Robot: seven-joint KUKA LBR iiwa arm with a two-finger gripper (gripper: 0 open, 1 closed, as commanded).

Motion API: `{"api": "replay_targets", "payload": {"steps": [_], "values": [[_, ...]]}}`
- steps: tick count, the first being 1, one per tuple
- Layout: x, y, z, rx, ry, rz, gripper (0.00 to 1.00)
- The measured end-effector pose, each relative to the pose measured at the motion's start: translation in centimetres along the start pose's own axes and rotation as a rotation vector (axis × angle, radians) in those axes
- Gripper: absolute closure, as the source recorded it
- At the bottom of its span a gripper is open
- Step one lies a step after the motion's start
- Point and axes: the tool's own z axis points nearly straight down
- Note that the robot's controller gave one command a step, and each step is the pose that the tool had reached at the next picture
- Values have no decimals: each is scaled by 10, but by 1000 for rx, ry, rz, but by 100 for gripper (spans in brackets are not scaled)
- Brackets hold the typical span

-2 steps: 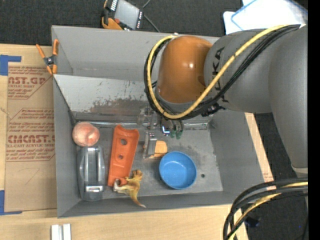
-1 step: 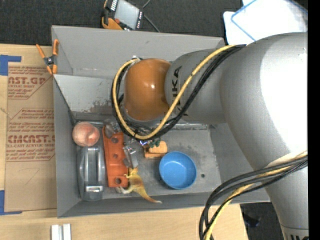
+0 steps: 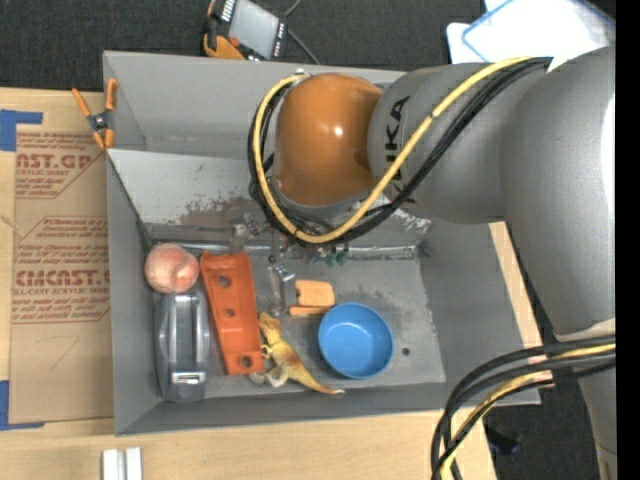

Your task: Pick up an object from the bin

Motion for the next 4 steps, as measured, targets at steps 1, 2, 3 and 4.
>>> {"api": "replay_targets", "payload": {"steps": [1, 2, 3, 4], "values": [[-3, 19, 43, -6, 1, -271, 0], [-2, 20, 70, 0, -6, -540, 0], [-3, 14, 66, -3, -3, -529, 100], [-3, 14, 66, -3, -3, -529, 100]]}}
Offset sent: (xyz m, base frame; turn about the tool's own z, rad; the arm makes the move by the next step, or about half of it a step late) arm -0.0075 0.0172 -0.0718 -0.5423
